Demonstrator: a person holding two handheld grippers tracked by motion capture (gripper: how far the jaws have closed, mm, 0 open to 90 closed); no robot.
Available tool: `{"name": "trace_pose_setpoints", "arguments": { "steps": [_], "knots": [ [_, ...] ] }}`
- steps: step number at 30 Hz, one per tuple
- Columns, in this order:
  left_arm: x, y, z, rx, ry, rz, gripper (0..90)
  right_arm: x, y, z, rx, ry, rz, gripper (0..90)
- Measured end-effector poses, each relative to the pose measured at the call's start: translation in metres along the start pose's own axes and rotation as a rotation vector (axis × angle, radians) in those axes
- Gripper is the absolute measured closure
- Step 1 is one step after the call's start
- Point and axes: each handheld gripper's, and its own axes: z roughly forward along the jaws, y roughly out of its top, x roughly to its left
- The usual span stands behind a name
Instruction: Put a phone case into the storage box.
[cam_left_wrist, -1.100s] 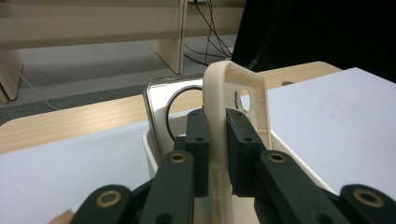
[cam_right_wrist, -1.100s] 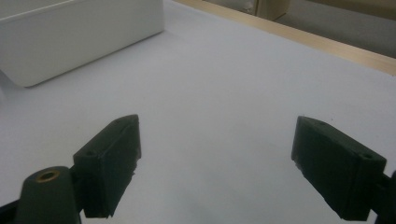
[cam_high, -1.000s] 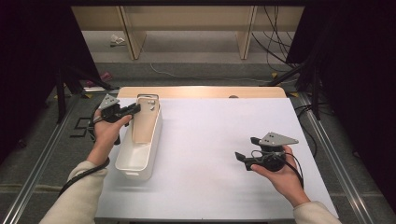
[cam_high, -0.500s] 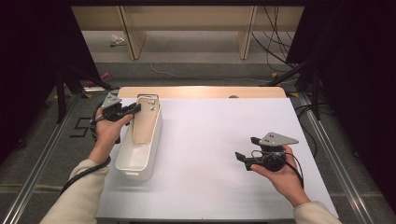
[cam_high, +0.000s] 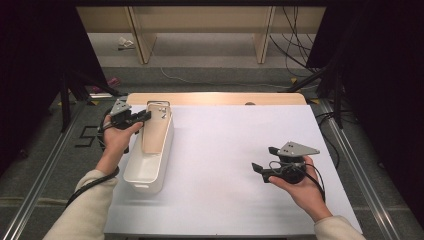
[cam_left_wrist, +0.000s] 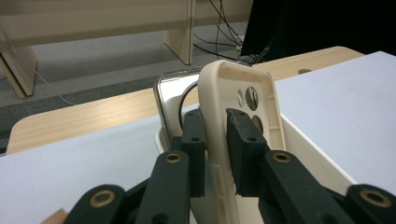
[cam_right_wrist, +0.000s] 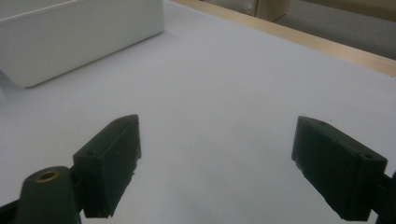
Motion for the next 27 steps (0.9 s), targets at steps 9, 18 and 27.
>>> {"name": "trace_pose_setpoints", "arguments": {
  "steps": [9,18,27],
  "knots": [
    [0.002,0.0,-0.001,0.018,0.039,0.024,74.7,0.0,0.0,0.0,-0.002,-0.001,-0.002,16.4],
    [0.001,0.003,-0.004,0.011,0.055,0.032,71.4,0.0,0.0,0.0,-0.003,-0.003,-0.002,16.4],
    [-0.002,0.009,-0.011,0.019,0.072,0.014,52.4,0.0,0.001,-0.001,-0.004,-0.003,-0.001,16.3]
  ]
}}
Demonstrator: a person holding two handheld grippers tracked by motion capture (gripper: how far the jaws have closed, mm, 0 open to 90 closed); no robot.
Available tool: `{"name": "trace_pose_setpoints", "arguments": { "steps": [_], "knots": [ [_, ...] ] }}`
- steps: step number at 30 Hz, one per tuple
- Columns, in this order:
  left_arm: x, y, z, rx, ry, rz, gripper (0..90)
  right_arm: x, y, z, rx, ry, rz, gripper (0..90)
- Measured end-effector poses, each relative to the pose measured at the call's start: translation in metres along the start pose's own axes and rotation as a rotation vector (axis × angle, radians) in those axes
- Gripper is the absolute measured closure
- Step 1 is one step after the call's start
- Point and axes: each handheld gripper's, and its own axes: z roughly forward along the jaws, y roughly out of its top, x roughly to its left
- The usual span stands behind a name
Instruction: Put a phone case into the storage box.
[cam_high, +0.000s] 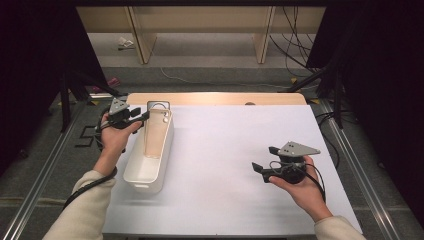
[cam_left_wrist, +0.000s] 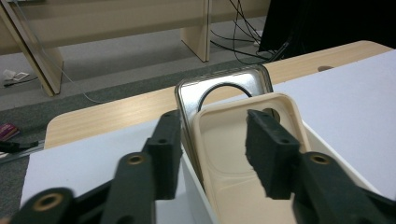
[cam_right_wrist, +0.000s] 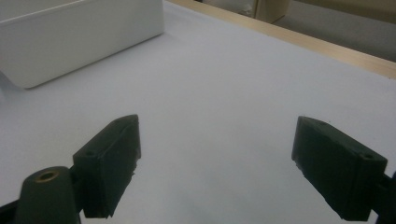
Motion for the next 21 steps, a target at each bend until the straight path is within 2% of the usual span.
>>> {"name": "trace_pose_setpoints", "arguments": {
  "steps": [4,8,12,14,15,21],
  "knots": [
    [-0.001,0.005,-0.003,-0.008,-0.008,-0.016,38.5,0.0,0.0,0.0,0.0,0.001,0.001,16.4],
    [-0.006,0.01,-0.006,0.016,-0.016,-0.039,22.5,0.0,0.0,0.0,-0.002,0.0,0.001,16.3],
    [-0.012,0.016,-0.012,0.013,-0.036,-0.027,23.1,-0.001,0.0,-0.001,-0.004,0.0,0.003,16.3],
    [-0.016,0.018,-0.017,0.023,-0.04,-0.009,14.1,-0.001,0.0,-0.001,-0.008,-0.002,0.005,16.3],
    [-0.017,0.018,-0.02,0.02,-0.045,0.002,14.3,-0.001,0.0,-0.002,-0.009,-0.002,0.005,16.3],
    [-0.026,0.014,-0.036,0.021,-0.11,-0.017,6.0,-0.004,0.0,-0.003,-0.012,-0.006,0.013,16.2]
  ]
}}
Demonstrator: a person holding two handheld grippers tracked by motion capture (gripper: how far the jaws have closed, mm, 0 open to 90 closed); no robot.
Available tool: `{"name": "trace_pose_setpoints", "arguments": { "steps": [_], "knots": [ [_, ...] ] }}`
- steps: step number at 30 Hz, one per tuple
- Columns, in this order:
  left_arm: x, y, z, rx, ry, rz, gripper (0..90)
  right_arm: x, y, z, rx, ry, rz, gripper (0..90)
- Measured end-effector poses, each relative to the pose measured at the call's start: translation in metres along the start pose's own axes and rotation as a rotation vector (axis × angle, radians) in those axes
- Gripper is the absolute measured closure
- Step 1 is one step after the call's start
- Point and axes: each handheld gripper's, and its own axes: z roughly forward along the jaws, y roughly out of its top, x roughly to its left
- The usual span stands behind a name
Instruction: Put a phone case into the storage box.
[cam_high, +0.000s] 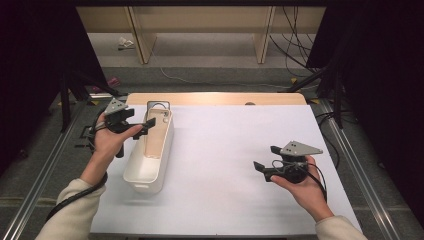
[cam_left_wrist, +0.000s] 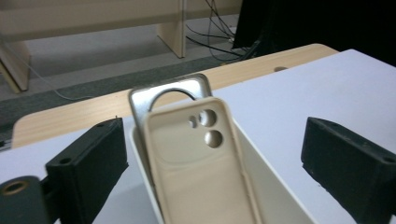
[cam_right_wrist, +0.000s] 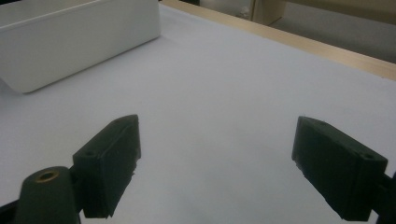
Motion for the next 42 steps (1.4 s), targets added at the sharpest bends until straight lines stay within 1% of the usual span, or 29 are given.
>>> {"name": "trace_pose_setpoints", "arguments": {
  "steps": [2,5,7,9,11,16,23,28,35,39,42],
  "knots": [
    [-0.003,-0.003,-0.004,0.001,-0.017,-0.007,4.7,0.0,0.0,-0.001,-0.003,0.0,0.002,16.2],
    [-0.01,-0.008,-0.009,0.016,-0.029,0.015,2.5,-0.001,0.0,-0.002,-0.003,-0.003,0.004,16.2],
    [-0.014,-0.009,-0.013,0.025,-0.035,0.012,1.5,-0.002,-0.001,-0.003,-0.003,-0.004,0.006,16.2],
    [-0.017,-0.01,-0.017,0.023,-0.045,0.006,0.5,-0.003,-0.002,-0.006,-0.008,-0.007,0.011,16.2],
    [-0.02,-0.009,-0.02,0.018,-0.051,0.011,0.0,-0.004,-0.003,-0.008,-0.012,-0.012,0.015,16.2],
    [-0.029,-0.014,-0.027,0.014,-0.08,0.016,0.0,-0.006,-0.005,-0.012,-0.016,-0.018,0.024,16.2],
    [-0.039,-0.024,-0.034,-0.011,-0.098,0.046,0.0,-0.007,-0.006,-0.014,-0.016,-0.02,0.029,16.2],
    [-0.045,-0.029,-0.038,-0.036,-0.11,0.057,0.0,-0.007,-0.006,-0.015,-0.016,-0.02,0.03,16.2],
    [-0.051,-0.034,-0.042,-0.04,-0.116,0.075,0.0,-0.009,-0.007,-0.017,-0.018,-0.02,0.033,16.2],
    [-0.054,-0.039,-0.044,-0.038,-0.121,0.074,0.0,-0.009,-0.008,-0.019,-0.019,-0.022,0.038,16.2],
    [-0.056,-0.042,-0.046,-0.031,-0.134,0.082,0.0,-0.009,-0.008,-0.02,-0.018,-0.022,0.039,16.2]
  ]
}}
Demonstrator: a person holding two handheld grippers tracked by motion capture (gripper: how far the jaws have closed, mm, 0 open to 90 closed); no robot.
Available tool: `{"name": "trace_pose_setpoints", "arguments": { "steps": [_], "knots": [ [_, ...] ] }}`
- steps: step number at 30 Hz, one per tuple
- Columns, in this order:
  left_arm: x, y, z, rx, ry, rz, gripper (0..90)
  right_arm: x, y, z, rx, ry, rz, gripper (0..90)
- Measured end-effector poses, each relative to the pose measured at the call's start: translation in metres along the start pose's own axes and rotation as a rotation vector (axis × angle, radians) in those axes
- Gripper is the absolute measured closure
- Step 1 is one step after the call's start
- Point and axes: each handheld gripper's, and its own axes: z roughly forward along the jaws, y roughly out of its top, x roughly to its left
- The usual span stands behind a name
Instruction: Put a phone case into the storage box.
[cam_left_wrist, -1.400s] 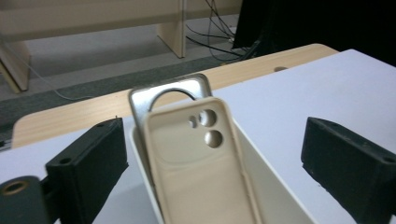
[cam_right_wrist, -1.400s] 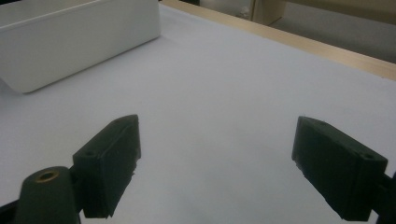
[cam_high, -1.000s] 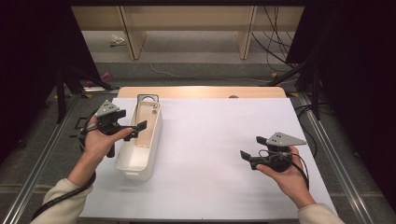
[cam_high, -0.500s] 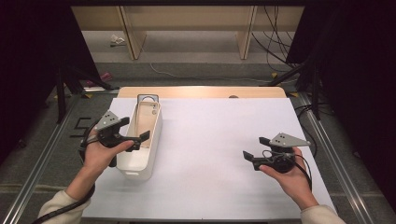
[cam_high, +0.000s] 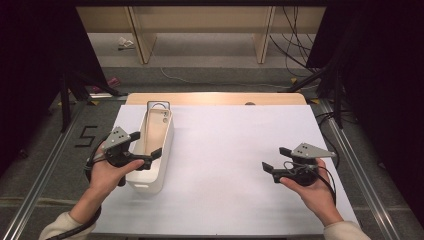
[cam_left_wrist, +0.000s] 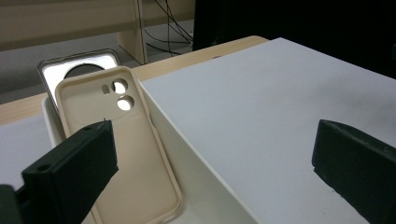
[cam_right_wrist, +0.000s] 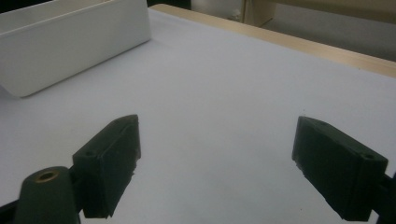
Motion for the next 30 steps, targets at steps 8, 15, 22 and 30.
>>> {"name": "trace_pose_setpoints", "arguments": {
  "steps": [8,15,22,30],
  "knots": [
    [-0.004,-0.008,-0.003,0.003,-0.004,0.013,0.0,-0.001,-0.001,-0.002,-0.001,-0.003,0.002,16.2],
    [-0.007,-0.014,-0.006,0.009,-0.002,0.031,0.0,-0.001,-0.002,-0.003,0.001,-0.005,0.002,16.2],
    [-0.008,-0.019,-0.009,0.01,0.003,0.032,0.0,-0.001,-0.002,-0.004,0.002,-0.003,0.001,16.2],
    [-0.01,-0.02,-0.009,0.007,0.008,0.037,0.0,-0.001,-0.001,-0.003,0.001,-0.002,-0.004,16.2]
  ]
}}
